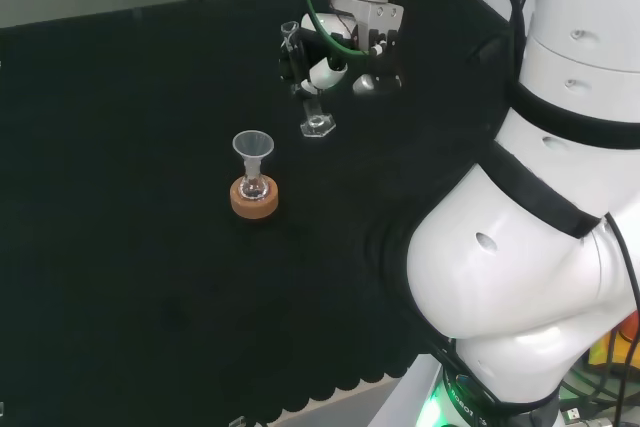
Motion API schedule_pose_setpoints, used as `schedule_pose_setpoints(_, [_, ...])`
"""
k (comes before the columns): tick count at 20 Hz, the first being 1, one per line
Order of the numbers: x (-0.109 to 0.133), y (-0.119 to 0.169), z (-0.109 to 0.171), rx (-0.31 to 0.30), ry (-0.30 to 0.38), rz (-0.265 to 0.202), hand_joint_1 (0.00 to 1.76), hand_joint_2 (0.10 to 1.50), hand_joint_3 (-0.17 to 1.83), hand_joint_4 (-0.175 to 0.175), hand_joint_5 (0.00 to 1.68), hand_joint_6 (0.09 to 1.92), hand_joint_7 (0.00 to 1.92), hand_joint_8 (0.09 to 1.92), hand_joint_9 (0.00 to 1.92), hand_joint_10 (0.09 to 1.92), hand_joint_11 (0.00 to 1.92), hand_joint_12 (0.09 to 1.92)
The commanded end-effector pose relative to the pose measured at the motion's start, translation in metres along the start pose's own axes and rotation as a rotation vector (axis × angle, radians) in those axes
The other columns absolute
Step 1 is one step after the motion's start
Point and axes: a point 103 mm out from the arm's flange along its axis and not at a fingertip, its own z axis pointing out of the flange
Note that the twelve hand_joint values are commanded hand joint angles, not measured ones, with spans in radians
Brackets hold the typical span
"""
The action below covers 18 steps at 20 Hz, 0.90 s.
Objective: Put the graduated cylinder back on the table.
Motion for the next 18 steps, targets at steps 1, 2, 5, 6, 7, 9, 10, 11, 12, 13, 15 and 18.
schedule_pose_setpoints(1, [-0.003, 0.023, 0.007, -0.012, 0.052, -0.025, 1.5, 1.06, -0.01, -0.125, 1.02, 0.88, 0.93, 1.02, 1.13, 0.94, 1.06, 0.76])
schedule_pose_setpoints(2, [-0.003, 0.027, 0.009, -0.001, 0.059, -0.033, 1.5, 1.06, -0.01, -0.125, 1.02, 0.88, 0.93, 1.02, 1.13, 0.94, 1.06, 0.76])
schedule_pose_setpoints(5, [-0.002, 0.037, 0.015, -0.005, 0.075, -0.047, 1.5, 1.06, -0.01, -0.126, 1.02, 0.88, 0.93, 1.02, 1.13, 0.94, 1.06, 0.76])
schedule_pose_setpoints(6, [-0.001, 0.04, 0.017, -0.008, 0.08, -0.052, 1.5, 1.06, -0.01, -0.126, 1.02, 0.88, 0.93, 1.02, 1.13, 0.94, 1.06, 0.76])
schedule_pose_setpoints(7, [0.0, 0.043, 0.019, -0.011, 0.084, -0.056, 1.5, 1.06, -0.01, -0.126, 1.02, 0.88, 0.93, 1.02, 1.13, 0.94, 1.06, 0.76])
schedule_pose_setpoints(9, [0.002, 0.048, 0.023, -0.016, 0.094, -0.067, 1.5, 1.06, -0.01, -0.127, 1.02, 0.88, 0.93, 1.02, 1.13, 0.94, 1.06, 0.76])
schedule_pose_setpoints(10, [0.002, 0.05, 0.026, -0.019, 0.095, -0.072, 1.5, 1.06, -0.01, -0.127, 1.02, 0.88, 0.93, 1.02, 1.13, 0.94, 1.06, 0.76])
schedule_pose_setpoints(11, [0.003, 0.052, 0.028, -0.026, 0.097, -0.074, 1.5, 1.06, -0.01, -0.127, 1.02, 0.88, 0.93, 1.02, 1.13, 0.94, 1.06, 0.76])
schedule_pose_setpoints(12, [0.004, 0.054, 0.03, -0.029, 0.1, -0.076, 1.5, 1.06, -0.01, -0.127, 1.02, 0.88, 0.93, 1.02, 1.13, 0.94, 1.06, 0.76])
schedule_pose_setpoints(13, [0.004, 0.056, 0.033, -0.033, 0.103, -0.079, 1.5, 1.06, -0.01, -0.128, 1.02, 0.88, 0.93, 1.02, 1.13, 0.94, 1.06, 0.76])
schedule_pose_setpoints(15, [0.005, 0.06, 0.037, -0.052, 0.11, -0.08, 1.5, 1.06, -0.01, -0.128, 1.02, 0.88, 0.93, 1.02, 1.13, 0.94, 1.06, 0.76])
schedule_pose_setpoints(18, [0.003, 0.067, 0.044, -0.041, 0.117, -0.076, 1.5, 1.06, -0.01, -0.129, 1.02, 0.88, 0.93, 1.02, 1.13, 0.93, 1.06, 0.76])
